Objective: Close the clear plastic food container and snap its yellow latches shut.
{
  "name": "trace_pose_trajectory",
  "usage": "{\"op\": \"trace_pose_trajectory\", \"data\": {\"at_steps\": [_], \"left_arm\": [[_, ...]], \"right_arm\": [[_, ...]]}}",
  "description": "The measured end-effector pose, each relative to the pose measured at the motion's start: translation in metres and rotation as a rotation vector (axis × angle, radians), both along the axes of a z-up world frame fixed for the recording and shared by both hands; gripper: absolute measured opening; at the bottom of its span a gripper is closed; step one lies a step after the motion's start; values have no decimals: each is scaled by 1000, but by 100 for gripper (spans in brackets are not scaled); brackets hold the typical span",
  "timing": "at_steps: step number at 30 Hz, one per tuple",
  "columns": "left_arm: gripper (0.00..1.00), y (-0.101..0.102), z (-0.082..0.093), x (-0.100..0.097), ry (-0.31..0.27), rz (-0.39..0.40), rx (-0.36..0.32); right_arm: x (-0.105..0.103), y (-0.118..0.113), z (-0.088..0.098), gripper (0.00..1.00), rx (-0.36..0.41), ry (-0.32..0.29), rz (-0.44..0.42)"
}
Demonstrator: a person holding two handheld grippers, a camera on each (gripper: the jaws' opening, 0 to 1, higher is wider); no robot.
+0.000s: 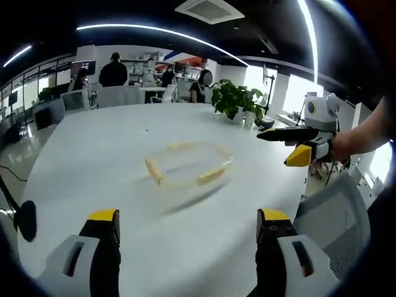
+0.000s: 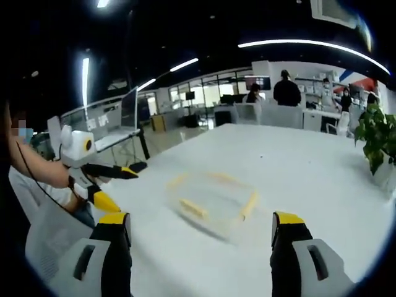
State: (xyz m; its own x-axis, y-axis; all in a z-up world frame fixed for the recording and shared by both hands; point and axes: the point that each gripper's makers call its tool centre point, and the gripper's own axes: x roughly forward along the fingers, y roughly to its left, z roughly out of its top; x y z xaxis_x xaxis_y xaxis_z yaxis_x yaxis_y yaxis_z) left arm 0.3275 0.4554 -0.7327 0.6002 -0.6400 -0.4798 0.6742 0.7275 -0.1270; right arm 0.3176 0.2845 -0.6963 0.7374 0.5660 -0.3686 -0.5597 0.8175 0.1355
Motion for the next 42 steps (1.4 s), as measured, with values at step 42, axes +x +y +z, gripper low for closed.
{"op": "trace_pose_trajectory", "data": {"at_steps": [42], "left_arm": [[86, 15, 27, -49, -88, 93, -113]], "right_arm": [[-59, -12, 19, 95, 114, -57, -50]]}}
